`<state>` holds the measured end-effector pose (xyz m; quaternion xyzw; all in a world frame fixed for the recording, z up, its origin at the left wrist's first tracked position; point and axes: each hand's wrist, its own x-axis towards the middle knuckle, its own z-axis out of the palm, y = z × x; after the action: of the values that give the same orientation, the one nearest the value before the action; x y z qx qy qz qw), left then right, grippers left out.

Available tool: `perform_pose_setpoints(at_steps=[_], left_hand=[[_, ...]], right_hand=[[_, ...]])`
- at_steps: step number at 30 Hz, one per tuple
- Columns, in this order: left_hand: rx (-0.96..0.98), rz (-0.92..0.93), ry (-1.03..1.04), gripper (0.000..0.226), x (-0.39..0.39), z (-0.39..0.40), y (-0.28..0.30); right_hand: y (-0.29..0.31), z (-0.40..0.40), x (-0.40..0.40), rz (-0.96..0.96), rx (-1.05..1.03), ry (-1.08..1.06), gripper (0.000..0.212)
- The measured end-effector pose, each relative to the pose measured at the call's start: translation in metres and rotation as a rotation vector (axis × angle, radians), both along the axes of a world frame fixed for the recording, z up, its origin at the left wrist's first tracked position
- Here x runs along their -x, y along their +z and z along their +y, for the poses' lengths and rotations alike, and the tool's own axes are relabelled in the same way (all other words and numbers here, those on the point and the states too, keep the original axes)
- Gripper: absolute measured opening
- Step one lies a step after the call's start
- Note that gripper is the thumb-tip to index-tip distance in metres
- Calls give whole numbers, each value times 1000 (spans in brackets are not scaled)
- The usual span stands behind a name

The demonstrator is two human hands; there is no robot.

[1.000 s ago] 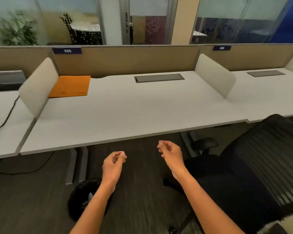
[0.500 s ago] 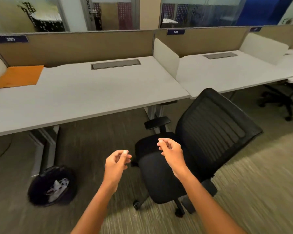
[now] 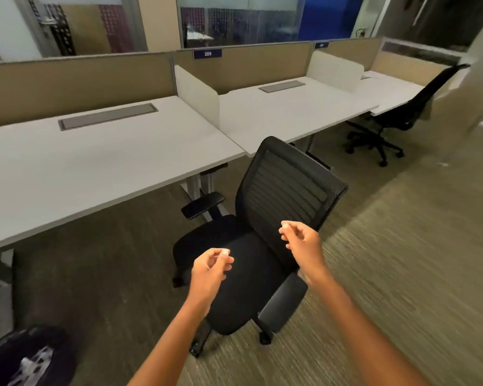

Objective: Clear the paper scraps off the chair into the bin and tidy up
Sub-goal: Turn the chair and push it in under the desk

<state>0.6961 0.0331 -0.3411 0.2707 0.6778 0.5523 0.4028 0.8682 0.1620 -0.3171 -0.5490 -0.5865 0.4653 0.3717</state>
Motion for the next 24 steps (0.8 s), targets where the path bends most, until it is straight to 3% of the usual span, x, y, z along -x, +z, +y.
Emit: perform_pose_setpoints(at_steps=[8, 16, 24], left_hand=[[-15, -5, -153, 12, -42, 70, 3], [25, 130, -250, 13, -110, 221, -6], [149, 343, -160, 52, -205, 401, -15]], right_hand=[[15, 59, -48, -4, -50, -90, 14], [11, 219, -87, -80, -141, -64, 17], [4, 386, -116, -242, -191, 149, 17]])
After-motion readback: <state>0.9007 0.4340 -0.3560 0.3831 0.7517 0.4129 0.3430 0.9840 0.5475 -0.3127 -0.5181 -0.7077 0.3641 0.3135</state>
